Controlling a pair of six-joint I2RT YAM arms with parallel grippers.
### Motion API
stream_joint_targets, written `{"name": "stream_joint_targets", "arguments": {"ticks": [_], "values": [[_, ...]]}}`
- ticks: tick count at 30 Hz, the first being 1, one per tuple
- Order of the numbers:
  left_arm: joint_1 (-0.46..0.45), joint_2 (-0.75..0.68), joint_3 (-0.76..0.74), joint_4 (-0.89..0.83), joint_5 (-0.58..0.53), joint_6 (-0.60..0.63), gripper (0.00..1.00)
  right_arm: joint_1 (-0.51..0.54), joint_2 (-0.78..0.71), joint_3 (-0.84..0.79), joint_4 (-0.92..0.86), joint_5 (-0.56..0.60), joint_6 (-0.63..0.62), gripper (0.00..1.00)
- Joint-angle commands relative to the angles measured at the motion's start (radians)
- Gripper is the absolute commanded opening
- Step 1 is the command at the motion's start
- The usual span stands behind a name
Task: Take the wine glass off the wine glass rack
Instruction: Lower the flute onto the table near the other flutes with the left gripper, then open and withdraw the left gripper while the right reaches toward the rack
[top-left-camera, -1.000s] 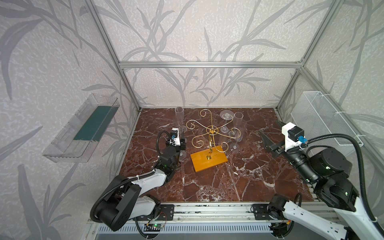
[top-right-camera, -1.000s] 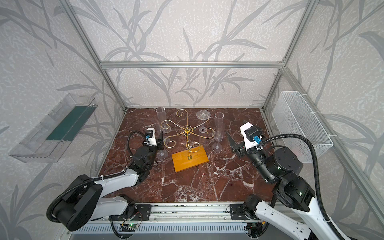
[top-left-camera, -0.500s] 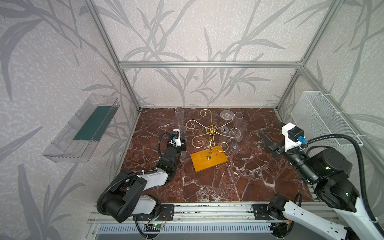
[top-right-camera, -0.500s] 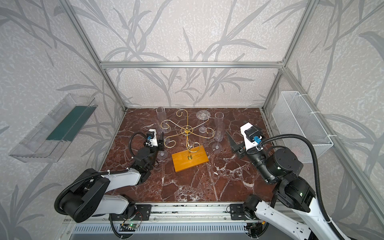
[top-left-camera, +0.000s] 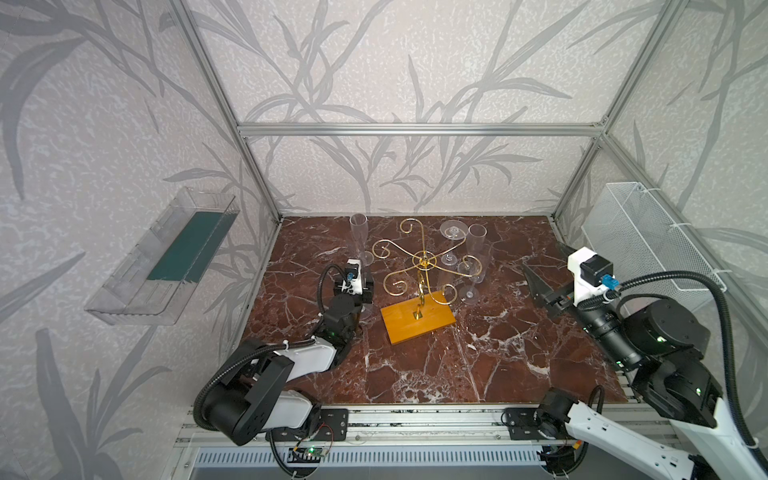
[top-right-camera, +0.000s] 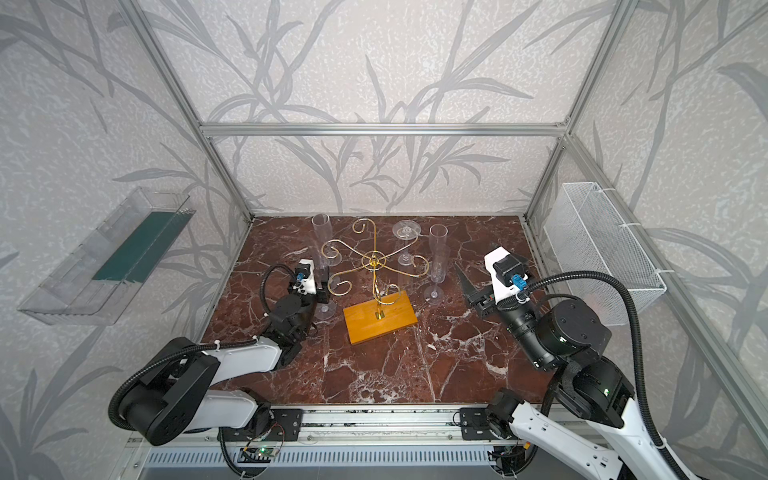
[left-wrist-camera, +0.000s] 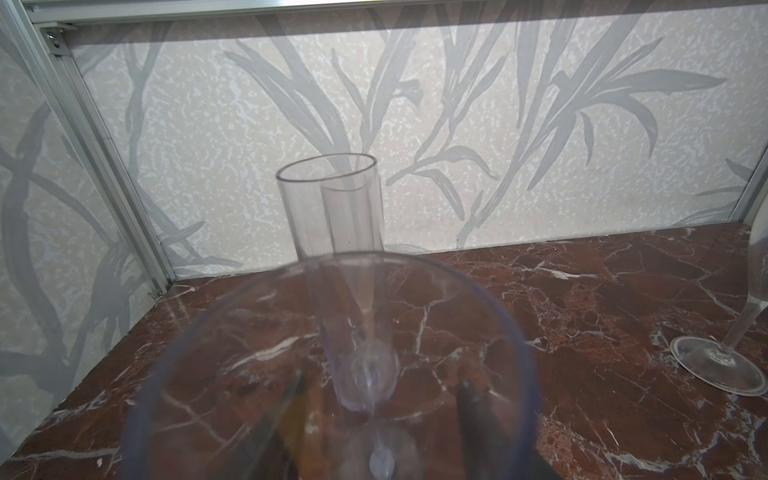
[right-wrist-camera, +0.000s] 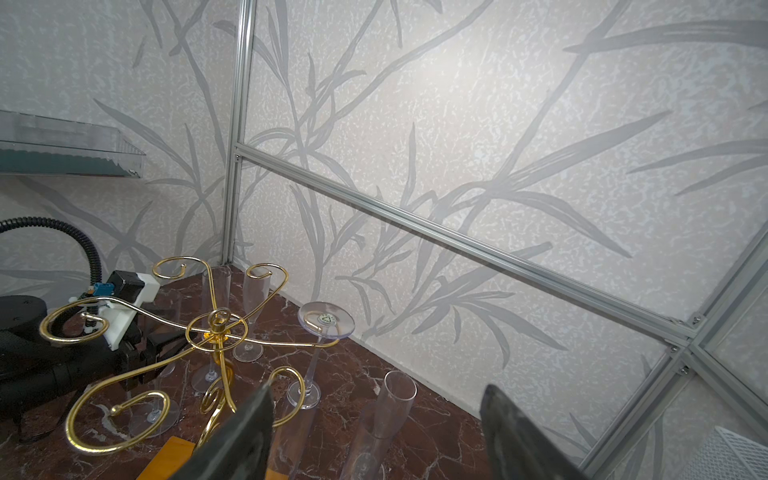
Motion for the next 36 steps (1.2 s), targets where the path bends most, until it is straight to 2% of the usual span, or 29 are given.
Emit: {"name": "stream_joint_targets", "arguments": {"ticks": [1,5,9,12,16,20,24,31,36], "values": [[0.007,-0.031,-0.015,-0.010,0.000,-0.004,0.67,0.006,-0.011,0.007,-0.005,0.014,-0.004,0.77],[0.007,-0.073,-0.012,-0.038,0.001,0.005,0.73,0.006,-0.010,0.010,-0.007,0.016,-0.007,0.77],[0.006,-0.161,0.005,-0.144,0.001,0.006,0.79,0.006,0.006,0.024,-0.025,0.020,-0.002,0.77],[0.007,-0.256,0.006,-0.231,-0.001,-0.003,0.90,0.006,0.027,0.040,-0.040,0.030,0.012,0.78],[0.006,-0.416,0.009,-0.368,0.012,-0.018,0.99,0.004,0.081,0.080,-0.081,0.027,0.037,0.79],[0.007,-0.564,0.032,-0.512,0.040,-0.032,1.00,-0.009,0.154,0.129,-0.119,-0.047,0.061,0.79],[0.008,-0.682,0.071,-0.666,0.068,-0.059,1.00,-0.090,0.219,0.177,-0.137,-0.188,0.131,0.80],[0.007,-0.782,0.201,-0.949,0.077,-0.132,1.00,-0.360,0.364,0.265,-0.170,-0.650,0.372,0.79],[0.007,-0.830,0.264,-1.025,0.097,-0.194,1.00,-0.438,0.435,0.278,-0.159,-0.805,0.484,0.79]]}}
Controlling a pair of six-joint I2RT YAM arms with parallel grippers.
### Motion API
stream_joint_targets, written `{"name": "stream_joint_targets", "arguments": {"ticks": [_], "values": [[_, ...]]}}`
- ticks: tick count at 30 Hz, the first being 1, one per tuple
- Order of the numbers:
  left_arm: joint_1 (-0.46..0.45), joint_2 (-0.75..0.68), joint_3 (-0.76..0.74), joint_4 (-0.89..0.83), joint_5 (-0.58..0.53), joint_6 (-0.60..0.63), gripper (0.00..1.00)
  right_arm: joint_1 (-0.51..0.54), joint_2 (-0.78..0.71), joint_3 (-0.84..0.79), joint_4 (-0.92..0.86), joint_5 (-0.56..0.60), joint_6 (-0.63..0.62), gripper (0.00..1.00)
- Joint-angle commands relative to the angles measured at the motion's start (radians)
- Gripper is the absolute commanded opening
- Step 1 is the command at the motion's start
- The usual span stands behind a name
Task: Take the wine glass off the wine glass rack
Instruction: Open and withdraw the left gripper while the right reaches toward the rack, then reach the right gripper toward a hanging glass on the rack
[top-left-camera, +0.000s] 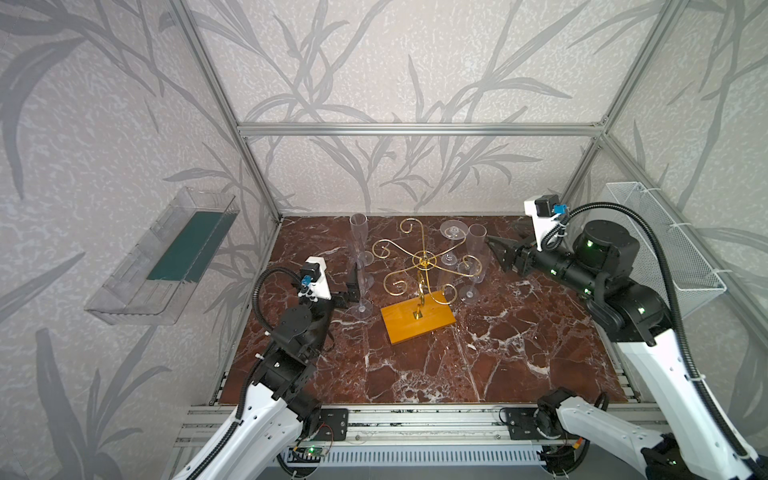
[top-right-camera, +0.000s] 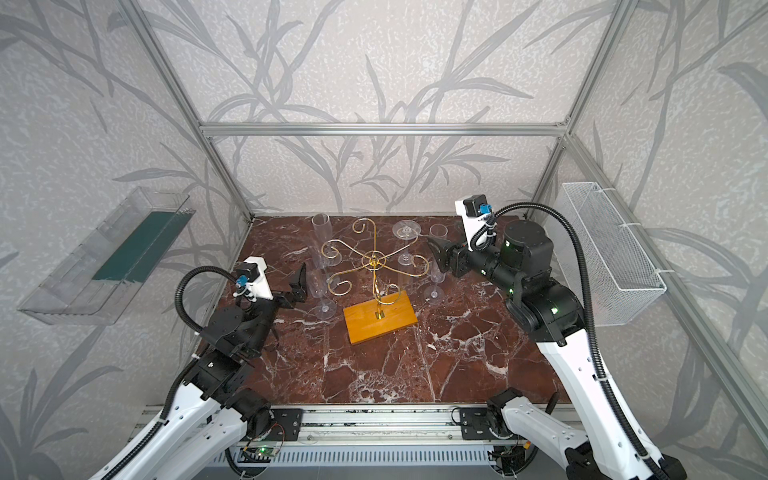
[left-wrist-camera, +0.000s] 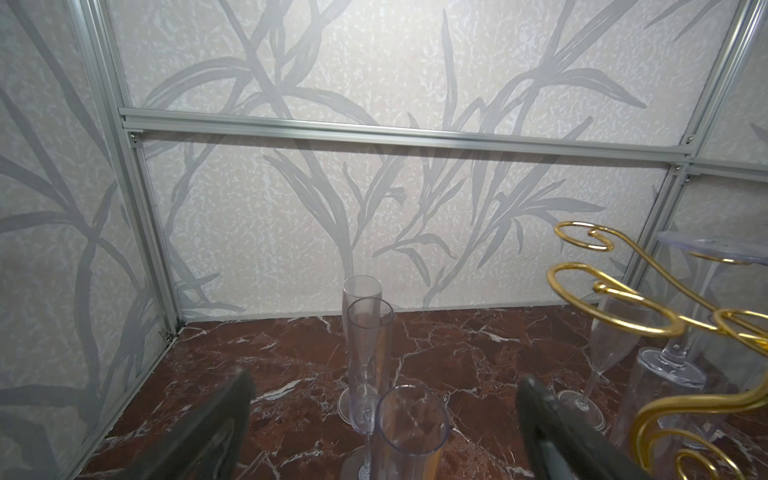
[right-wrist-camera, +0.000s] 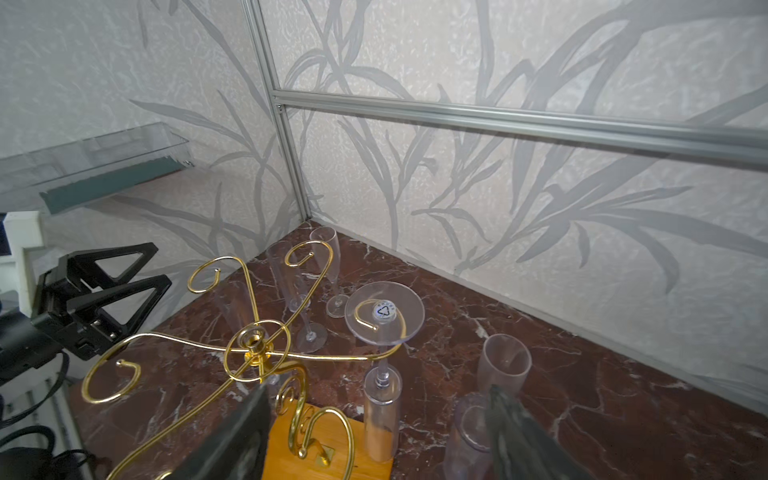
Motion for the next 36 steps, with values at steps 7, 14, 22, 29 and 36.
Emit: {"name": "stream_joint_targets", "arguments": {"ticks": [7,14,22,29,36], "values": [[0.007,-0.029,0.129,-0.177,0.097,-0.118,1.00,-0.085,0.074,0.016,0.032,-0.323,0.224,0.77],[0.006,-0.022,0.213,-0.237,0.144,-0.128,1.00,-0.117,0.095,0.018,0.025,-0.346,0.267,0.77],[0.006,0.000,0.296,-0.334,0.234,-0.151,0.99,-0.167,0.140,0.008,0.090,-0.423,0.353,0.74],[0.007,0.015,0.347,-0.343,0.275,-0.183,0.99,-0.192,0.225,0.041,0.149,-0.448,0.432,0.70],[0.007,0.013,0.346,-0.341,0.267,-0.186,0.99,-0.211,0.310,0.083,0.167,-0.436,0.458,0.65]]}}
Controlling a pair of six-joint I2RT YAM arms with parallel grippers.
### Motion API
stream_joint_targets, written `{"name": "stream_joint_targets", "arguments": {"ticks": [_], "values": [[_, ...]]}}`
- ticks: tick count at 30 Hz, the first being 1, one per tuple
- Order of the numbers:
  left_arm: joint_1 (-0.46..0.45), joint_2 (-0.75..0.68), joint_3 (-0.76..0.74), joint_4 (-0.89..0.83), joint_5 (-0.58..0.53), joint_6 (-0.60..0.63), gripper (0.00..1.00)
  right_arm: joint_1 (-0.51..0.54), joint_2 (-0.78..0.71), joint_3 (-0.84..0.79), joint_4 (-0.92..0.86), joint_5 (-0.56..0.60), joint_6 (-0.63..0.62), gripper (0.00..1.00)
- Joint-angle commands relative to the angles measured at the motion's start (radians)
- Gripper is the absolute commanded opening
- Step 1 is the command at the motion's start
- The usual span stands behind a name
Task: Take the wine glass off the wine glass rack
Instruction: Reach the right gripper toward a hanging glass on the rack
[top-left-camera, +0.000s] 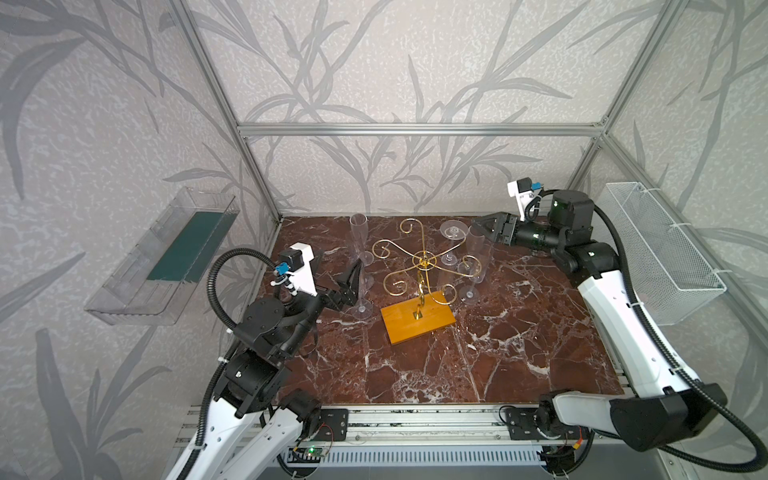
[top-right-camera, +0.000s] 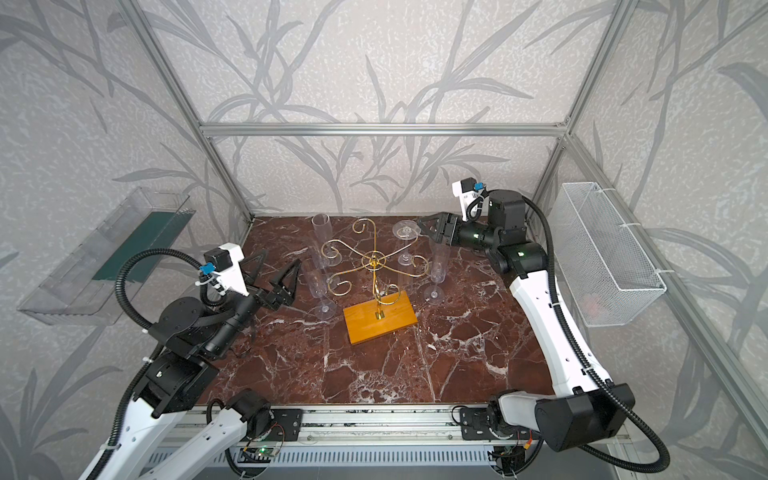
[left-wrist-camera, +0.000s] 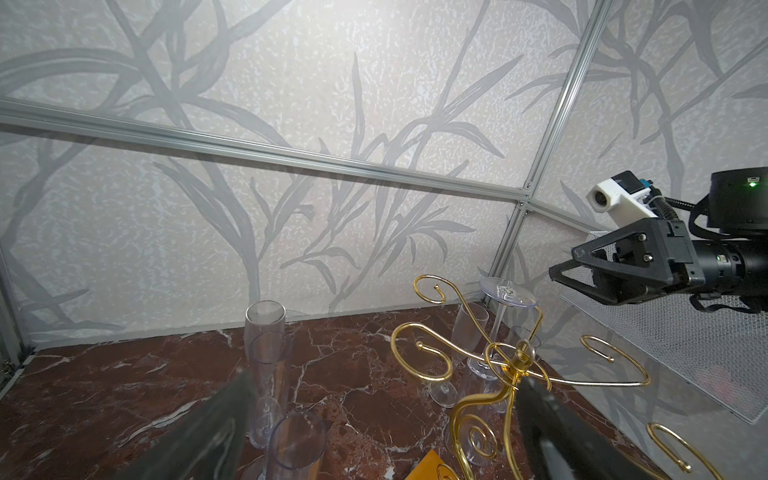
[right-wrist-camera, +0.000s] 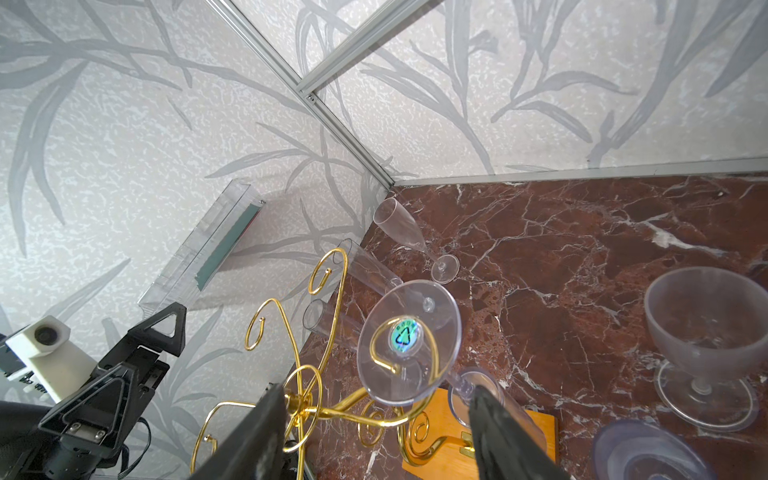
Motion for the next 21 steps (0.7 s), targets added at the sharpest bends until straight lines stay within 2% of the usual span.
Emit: {"name": "stream_joint_targets", "arguments": {"ticks": [1,7,14,21], "values": [[0.007,-0.002,0.010,-0.009,-0.009,-0.031,0.99,-0.023,0.026,0.022,0.074,-0.023,0.058,0.64],[0.008,-0.020,-0.034,0.016,-0.013,-0.107,0.98,-0.045,0.138,0.047,0.164,-0.115,0.144,0.59],[0.007,-0.045,-0.057,0.006,-0.016,-0.135,0.97,-0.049,0.246,0.070,0.272,-0.222,0.228,0.57],[0.006,-0.057,-0.068,-0.005,-0.020,-0.149,0.97,-0.051,0.335,0.067,0.433,-0.325,0.367,0.54]]}}
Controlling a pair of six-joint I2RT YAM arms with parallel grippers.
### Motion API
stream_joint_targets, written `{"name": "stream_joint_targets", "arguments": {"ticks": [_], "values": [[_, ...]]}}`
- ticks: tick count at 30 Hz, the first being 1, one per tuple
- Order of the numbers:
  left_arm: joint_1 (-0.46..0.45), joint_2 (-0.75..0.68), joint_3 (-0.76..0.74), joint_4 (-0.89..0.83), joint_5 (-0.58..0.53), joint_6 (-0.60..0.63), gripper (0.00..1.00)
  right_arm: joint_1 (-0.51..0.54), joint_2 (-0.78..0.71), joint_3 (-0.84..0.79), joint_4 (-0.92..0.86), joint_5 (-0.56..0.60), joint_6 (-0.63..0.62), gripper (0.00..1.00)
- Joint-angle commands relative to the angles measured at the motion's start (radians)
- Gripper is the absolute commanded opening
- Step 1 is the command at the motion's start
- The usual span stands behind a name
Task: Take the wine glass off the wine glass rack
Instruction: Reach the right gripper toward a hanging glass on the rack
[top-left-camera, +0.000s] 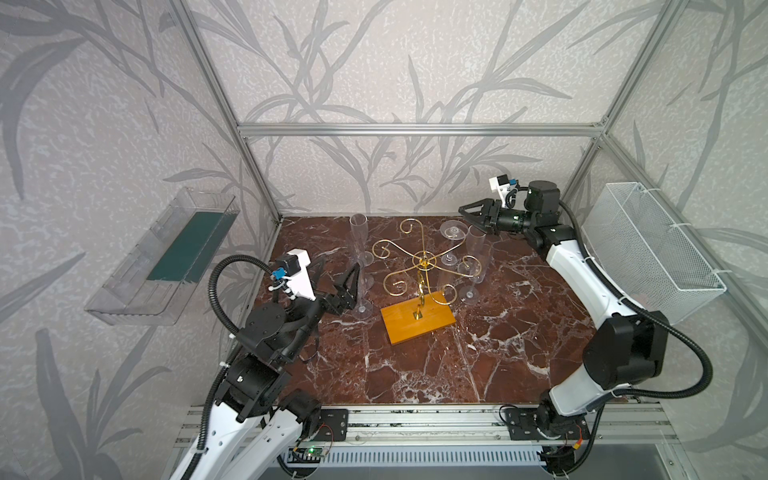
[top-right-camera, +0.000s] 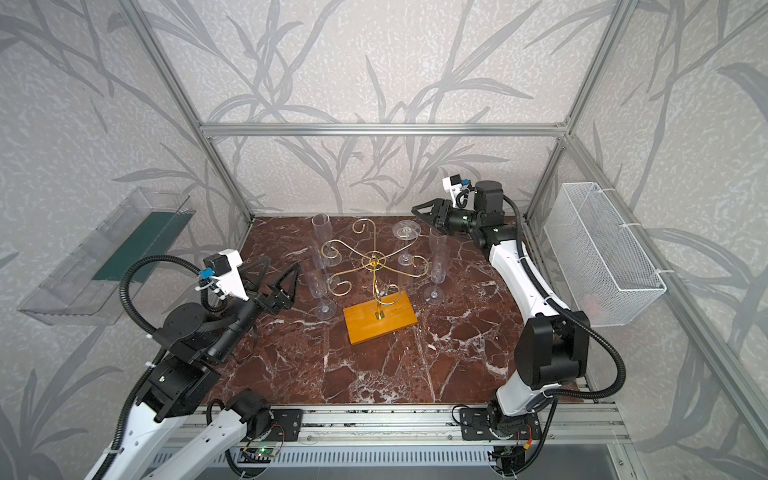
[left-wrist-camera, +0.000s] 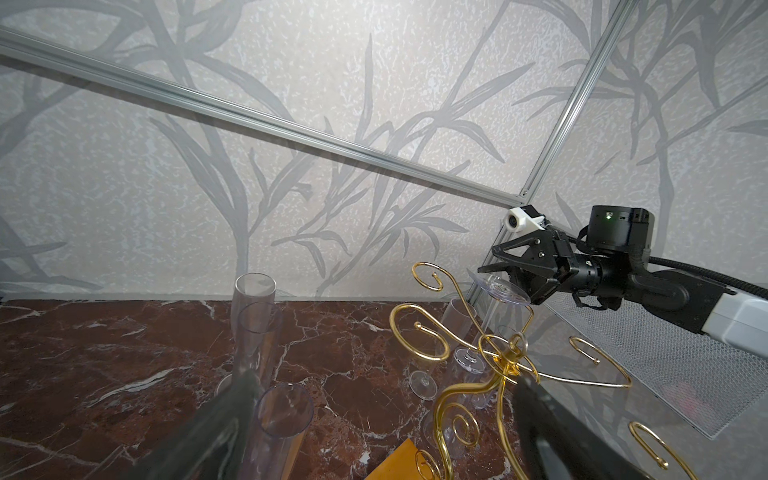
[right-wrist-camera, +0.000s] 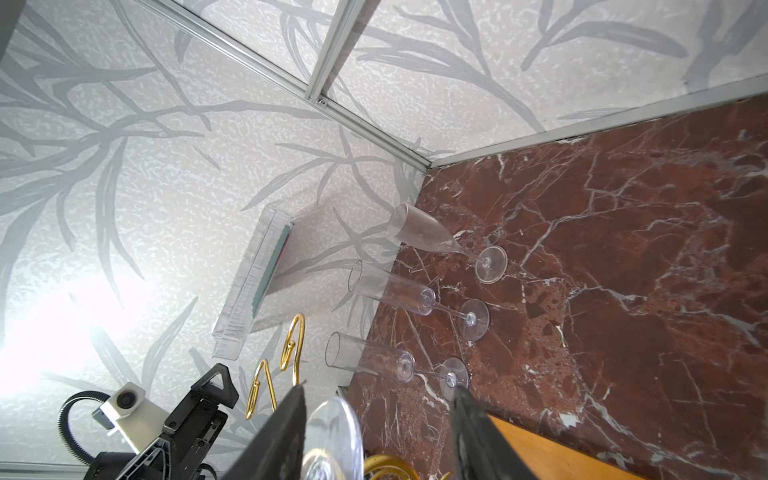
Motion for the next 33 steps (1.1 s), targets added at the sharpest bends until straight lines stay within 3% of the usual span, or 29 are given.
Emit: {"name": "stream_joint_targets", "arguments": {"ticks": [1,10,27,33], "values": [[0.006,-0.015,-0.012,-0.002,-0.017,-0.031,0.97,-0.002,0.014,0.028,0.120,-0.083,0.083,0.54],[0.006,-0.020,-0.015,-0.008,-0.023,-0.025,0.97,0.003,0.054,0.001,0.219,-0.171,0.191,0.49],[0.006,-0.012,-0.021,-0.012,-0.014,-0.025,0.96,0.062,0.091,0.020,0.145,-0.199,0.159,0.41],[0.007,-0.018,-0.023,-0.012,-0.019,-0.025,0.96,0.062,0.082,0.011,0.157,-0.198,0.170,0.32]]}}
